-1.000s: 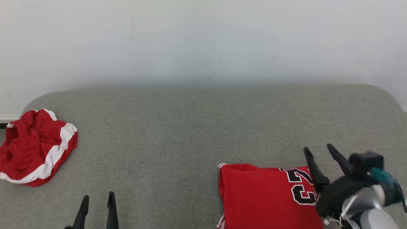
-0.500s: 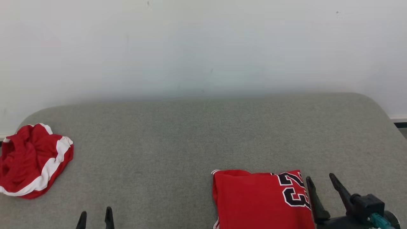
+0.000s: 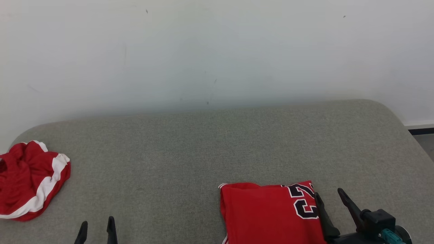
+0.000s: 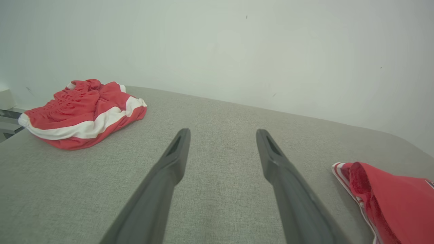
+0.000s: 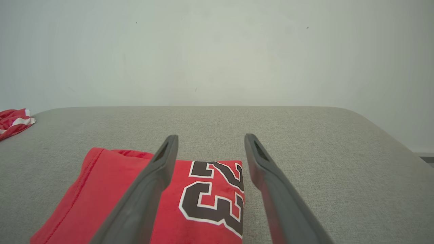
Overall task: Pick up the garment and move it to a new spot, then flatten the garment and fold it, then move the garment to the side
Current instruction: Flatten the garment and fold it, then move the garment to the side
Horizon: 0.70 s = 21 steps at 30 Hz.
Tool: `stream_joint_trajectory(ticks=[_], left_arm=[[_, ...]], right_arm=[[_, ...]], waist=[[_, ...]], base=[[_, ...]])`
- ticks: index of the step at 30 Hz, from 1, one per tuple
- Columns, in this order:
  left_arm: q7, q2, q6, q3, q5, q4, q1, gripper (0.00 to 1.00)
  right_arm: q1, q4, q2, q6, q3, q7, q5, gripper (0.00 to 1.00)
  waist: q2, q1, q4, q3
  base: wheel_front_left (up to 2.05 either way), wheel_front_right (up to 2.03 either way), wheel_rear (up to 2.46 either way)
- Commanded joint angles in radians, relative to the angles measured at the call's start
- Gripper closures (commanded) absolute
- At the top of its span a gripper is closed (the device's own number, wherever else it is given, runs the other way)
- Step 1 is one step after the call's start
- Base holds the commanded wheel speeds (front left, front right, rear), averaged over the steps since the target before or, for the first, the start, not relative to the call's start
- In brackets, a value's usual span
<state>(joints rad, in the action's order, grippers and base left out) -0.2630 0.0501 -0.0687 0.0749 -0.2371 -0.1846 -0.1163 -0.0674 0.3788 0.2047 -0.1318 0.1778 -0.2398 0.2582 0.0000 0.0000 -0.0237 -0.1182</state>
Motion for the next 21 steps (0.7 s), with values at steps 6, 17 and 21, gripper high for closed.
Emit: stream_joint_trajectory(ticks=[6,17,21], left_arm=[[-0.002,0.001,0.005,-0.004,0.017,-0.01,0.043,0.0],[-0.002,0.001,0.01,-0.011,0.02,-0.008,0.028,0.0],[-0.002,0.001,0.015,-0.013,0.015,-0.006,0.023,0.0]], right_arm=[[-0.024,0.012,-0.012,0.003,0.014,-0.009,0.018,0.0],[-0.038,0.039,-0.013,0.003,0.018,-0.016,0.033,0.0],[-0.041,0.043,-0.017,0.003,0.018,-0.017,0.032,0.0]], waist=[[0.0,0.0,-0.013,0.006],[0.0,0.0,-0.018,0.013],[0.0,0.0,-0.018,0.013]], base=[[0.0,0.0,0.0],[0.0,0.0,0.0],[0.0,0.0,0.0]])
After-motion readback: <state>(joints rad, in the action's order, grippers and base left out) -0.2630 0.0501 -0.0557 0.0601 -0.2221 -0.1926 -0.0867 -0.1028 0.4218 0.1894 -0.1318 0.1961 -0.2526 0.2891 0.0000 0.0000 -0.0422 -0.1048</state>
